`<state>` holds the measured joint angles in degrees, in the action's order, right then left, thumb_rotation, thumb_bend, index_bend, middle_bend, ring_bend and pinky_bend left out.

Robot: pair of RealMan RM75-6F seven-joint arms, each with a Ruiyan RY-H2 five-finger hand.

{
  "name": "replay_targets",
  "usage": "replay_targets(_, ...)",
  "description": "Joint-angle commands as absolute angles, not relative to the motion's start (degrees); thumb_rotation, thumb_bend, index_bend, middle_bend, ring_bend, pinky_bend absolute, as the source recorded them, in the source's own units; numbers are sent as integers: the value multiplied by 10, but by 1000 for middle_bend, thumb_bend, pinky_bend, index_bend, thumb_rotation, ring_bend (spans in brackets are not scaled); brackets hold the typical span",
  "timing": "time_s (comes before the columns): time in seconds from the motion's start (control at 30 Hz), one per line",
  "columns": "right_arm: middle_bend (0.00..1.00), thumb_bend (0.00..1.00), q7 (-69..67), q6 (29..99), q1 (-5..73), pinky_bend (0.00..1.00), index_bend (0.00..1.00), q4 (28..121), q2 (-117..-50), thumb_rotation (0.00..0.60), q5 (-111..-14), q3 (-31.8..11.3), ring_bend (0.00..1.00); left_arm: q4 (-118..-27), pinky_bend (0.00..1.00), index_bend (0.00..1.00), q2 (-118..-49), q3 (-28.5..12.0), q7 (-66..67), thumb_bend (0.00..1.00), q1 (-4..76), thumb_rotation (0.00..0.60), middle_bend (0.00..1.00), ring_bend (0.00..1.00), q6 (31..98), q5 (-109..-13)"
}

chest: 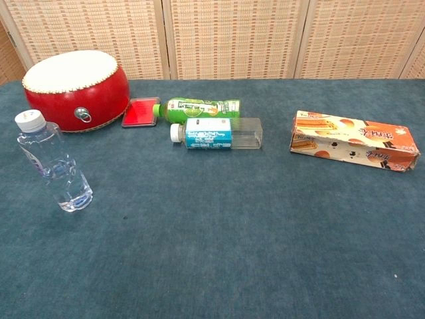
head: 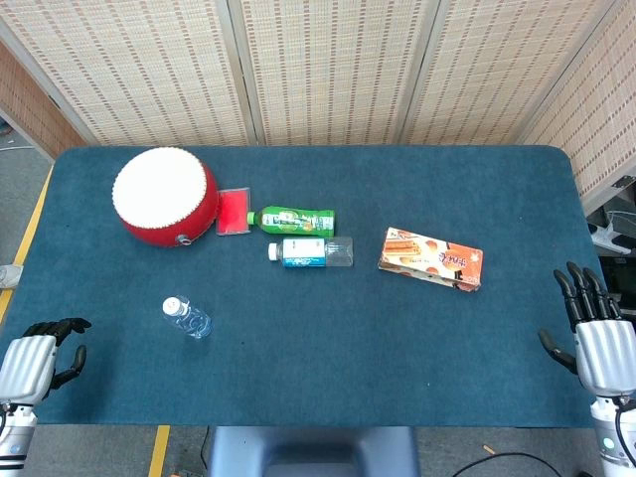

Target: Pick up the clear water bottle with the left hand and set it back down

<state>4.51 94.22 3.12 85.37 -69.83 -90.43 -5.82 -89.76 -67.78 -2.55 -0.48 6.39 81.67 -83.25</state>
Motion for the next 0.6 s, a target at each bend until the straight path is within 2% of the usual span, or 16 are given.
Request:
replay_targets(0.03,0,168,50,939,30,213,0,857,-697,600,-901,-59,0,-898,322,337,-676,-26,7,490,64,600,373,352,817,-832)
replay_targets(0.17,0,168,54,935,27,213,0,865,-693,600,-901,-52,0,-902,322,333,-679,-26,20,489,65,600,371,352,816,-829)
replay_targets(0.27,0,168,53,939,26,213,0,866,-692,600,-907,-50,0,-905,325,283,-678,-24,38,488,64,600,335,342,807,-816)
replay_targets(0.3,0,168,53,942,25,213,0,865,-693,600,-909,-51,0,-907,327,201,-675,-23,44,470,67,600,253,299,794,-806)
replay_targets(0.37,0,168,52,944,25,213,0,865,-695,600,-909,-52,0,-914,283,34,-668,-19,40,406,72,600,52,105,772,-798)
replay_targets(0.4,0,168,53,945,26,213,0,864,-696,600,-908,-54,0,-912,254,4,-668,-21,28,385,74,600,11,49,769,-799)
replay_targets(0.43,0,168,55,944,26,213,0,864,-697,600,-906,-55,0,-907,206,0,-671,-22,18,363,75,600,0,1,769,-802)
replay_targets(0.47,0,168,58,943,26,213,0,864,-699,600,-903,-57,0,-900,182,0,-676,-24,6,352,76,600,0,0,771,-805)
replay_targets(0.6,0,168,62,940,26,213,0,867,-699,600,-904,-55,0,-897,161,0,-681,-20,-51,333,80,600,0,0,760,-816)
